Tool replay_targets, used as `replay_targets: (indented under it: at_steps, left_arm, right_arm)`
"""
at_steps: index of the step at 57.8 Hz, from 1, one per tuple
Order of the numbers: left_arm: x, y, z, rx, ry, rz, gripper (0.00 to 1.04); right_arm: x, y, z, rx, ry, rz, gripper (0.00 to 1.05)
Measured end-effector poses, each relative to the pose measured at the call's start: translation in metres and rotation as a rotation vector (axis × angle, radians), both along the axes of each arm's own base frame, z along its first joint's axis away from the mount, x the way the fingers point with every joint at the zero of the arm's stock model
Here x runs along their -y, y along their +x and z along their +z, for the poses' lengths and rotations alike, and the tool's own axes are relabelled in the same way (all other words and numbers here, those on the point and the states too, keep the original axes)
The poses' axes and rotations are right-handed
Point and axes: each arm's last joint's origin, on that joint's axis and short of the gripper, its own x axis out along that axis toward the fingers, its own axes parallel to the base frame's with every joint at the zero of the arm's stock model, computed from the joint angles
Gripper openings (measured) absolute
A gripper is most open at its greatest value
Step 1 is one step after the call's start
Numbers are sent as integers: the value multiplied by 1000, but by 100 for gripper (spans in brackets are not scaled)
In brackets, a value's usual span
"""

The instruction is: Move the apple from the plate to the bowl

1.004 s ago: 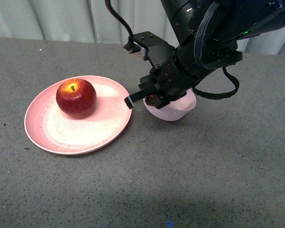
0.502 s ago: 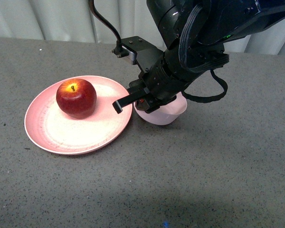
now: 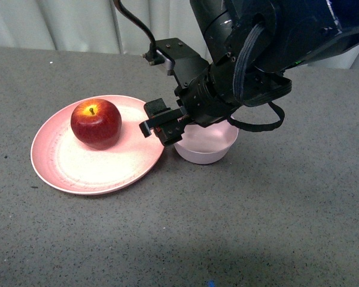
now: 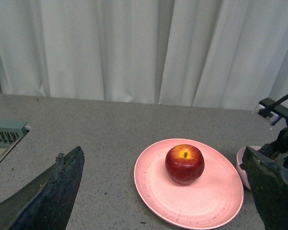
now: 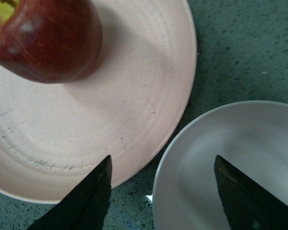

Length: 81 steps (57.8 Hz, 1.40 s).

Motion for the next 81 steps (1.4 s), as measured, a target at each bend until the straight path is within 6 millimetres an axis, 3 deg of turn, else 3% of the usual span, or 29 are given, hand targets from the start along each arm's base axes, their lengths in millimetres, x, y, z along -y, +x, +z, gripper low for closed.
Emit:
replay_targets:
  at_steps: [10, 26, 32, 39, 46, 52, 62, 81]
  left_arm:
    - [0, 0, 0, 0, 0, 0, 98]
    - [0, 0, 0, 0, 0, 0, 98]
    - [0, 0, 0, 0, 0, 0, 98]
    - [0, 0, 0, 0, 0, -2, 98]
    - [0, 0, 0, 0, 0, 0, 98]
    - [0, 0, 0, 0, 0, -1, 98]
    - [0, 0, 0, 0, 0, -2, 98]
    - [0, 0, 0, 0, 0, -1, 98]
  right_arm:
    - [19, 0, 22, 132, 29, -110, 97]
    - [64, -11, 46, 323, 44, -334, 95]
    - [72, -12, 50, 368, 42, -394, 94]
    - [91, -30, 44, 681, 77, -647, 76]
    - [121, -64, 51, 814, 161, -710, 56]
    - [144, -92, 66, 861, 195, -720, 37]
    - [171, -134, 68, 819, 166, -721, 3]
    - [198, -190, 73, 835, 175, -724, 1]
